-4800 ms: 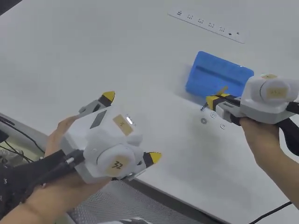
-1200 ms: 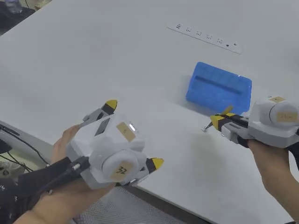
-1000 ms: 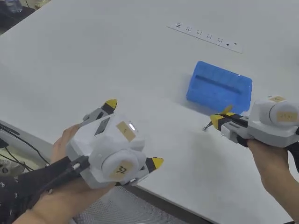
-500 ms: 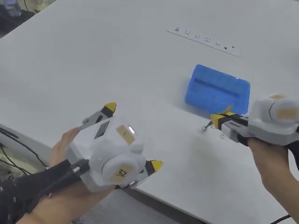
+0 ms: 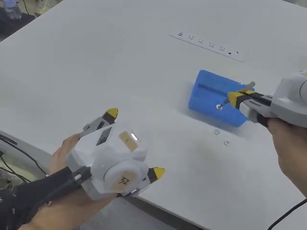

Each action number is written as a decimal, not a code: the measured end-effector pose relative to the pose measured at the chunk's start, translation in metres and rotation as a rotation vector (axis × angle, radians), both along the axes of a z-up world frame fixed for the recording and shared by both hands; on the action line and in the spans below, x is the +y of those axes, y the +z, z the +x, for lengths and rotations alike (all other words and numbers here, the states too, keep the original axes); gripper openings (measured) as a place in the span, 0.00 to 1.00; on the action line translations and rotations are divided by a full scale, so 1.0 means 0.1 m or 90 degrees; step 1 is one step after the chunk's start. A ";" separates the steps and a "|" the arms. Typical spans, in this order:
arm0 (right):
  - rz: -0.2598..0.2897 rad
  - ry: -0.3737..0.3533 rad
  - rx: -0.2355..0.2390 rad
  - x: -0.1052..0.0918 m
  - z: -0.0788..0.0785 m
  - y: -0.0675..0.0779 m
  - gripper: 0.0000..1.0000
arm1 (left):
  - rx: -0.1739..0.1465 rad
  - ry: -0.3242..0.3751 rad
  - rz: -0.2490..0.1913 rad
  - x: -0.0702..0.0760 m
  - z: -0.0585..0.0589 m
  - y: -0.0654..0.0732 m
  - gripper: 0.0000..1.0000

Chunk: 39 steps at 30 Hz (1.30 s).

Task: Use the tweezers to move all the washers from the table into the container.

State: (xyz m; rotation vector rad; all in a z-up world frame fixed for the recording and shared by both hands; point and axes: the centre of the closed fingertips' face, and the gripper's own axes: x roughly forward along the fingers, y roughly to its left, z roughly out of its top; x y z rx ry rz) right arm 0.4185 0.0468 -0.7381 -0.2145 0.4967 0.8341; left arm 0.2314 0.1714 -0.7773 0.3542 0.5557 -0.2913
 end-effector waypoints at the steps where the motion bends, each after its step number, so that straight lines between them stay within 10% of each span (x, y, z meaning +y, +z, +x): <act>1: 0.001 -0.011 -0.002 -0.03 0.04 0.00 0.02 | 0.000 0.000 0.001 0.00 0.00 0.00 0.97; 27: -0.079 -0.034 0.051 -0.11 0.24 -0.76 0.02 | 0.009 0.004 0.009 0.02 0.00 -0.04 0.96; 39: -0.075 -0.058 0.073 -0.12 0.32 -0.78 0.04 | 0.008 0.003 0.011 0.02 0.00 -0.04 0.96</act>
